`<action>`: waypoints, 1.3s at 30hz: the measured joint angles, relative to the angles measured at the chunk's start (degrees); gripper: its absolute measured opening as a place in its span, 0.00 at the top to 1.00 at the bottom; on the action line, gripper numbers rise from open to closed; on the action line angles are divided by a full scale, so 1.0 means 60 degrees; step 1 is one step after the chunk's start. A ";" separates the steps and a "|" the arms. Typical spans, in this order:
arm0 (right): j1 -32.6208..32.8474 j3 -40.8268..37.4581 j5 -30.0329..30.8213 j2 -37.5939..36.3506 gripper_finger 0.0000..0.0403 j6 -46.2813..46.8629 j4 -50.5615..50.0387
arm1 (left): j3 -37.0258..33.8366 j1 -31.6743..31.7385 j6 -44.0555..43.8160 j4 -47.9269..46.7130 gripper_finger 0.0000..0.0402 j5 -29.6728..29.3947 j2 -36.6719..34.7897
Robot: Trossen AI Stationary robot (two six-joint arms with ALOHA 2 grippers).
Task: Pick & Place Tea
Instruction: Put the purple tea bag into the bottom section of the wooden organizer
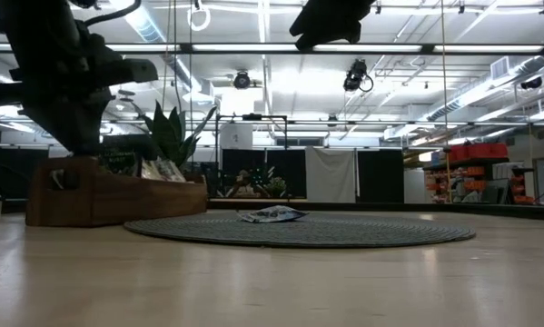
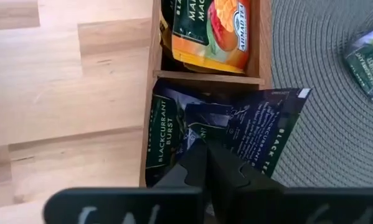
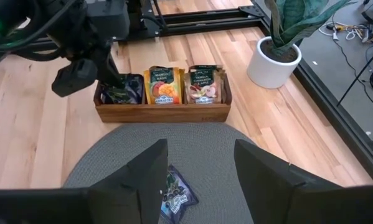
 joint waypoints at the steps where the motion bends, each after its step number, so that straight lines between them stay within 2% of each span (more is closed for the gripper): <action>1: 0.0000 0.0000 0.0000 0.0000 0.52 0.0000 0.0000 | 0.0000 -0.0016 0.0002 0.0007 0.97 -0.0010 -0.0034; 16: 0.0001 0.0000 -0.0002 0.0000 0.52 0.0000 -0.0001 | 0.0000 -0.0010 0.0088 -0.0368 0.68 -0.0129 -0.0651; 22: -0.0053 0.0004 -0.0021 0.0101 0.52 0.0217 -0.0106 | 0.0544 -0.0010 0.0382 -0.0978 0.59 -0.0380 -0.0812; 26: -0.0132 0.0004 -0.0325 0.0270 0.52 0.0364 -0.0304 | 0.0982 0.0026 0.0989 -0.1338 0.55 -0.0933 -0.1093; 30: -0.0352 0.0008 -0.0607 0.0649 0.52 0.1172 -0.0477 | 0.1242 0.0082 0.1248 -0.1470 0.53 -0.1262 -0.1369; 39: -0.0600 0.0007 -0.1383 0.2422 0.52 0.2929 -0.0521 | 0.1281 0.0303 0.1273 -0.1417 0.53 -0.1670 -0.2121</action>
